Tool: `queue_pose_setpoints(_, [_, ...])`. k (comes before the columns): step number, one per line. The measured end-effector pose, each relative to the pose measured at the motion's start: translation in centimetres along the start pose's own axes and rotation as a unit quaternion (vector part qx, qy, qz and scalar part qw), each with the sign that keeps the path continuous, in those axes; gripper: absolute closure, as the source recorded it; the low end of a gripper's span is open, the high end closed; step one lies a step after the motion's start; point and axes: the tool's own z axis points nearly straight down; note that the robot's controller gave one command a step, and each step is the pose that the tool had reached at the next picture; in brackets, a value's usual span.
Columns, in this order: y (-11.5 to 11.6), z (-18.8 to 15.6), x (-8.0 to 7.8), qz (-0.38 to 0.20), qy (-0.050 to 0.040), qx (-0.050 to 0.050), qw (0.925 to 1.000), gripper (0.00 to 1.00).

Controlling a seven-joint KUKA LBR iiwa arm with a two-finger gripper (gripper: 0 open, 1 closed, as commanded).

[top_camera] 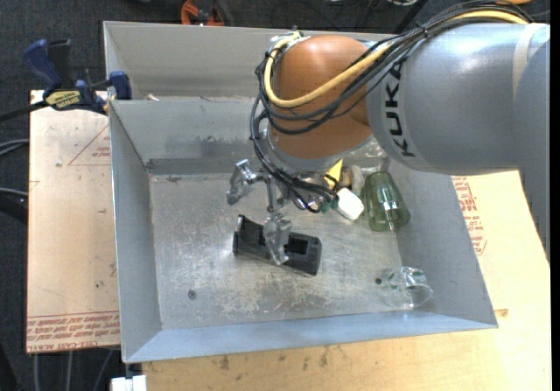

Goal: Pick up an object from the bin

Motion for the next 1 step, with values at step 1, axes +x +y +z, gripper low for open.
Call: queue_pose_setpoints(1, [-1.8, 4.87, 0.25, -0.011, -0.002, 0.0, 0.9999, 0.0])
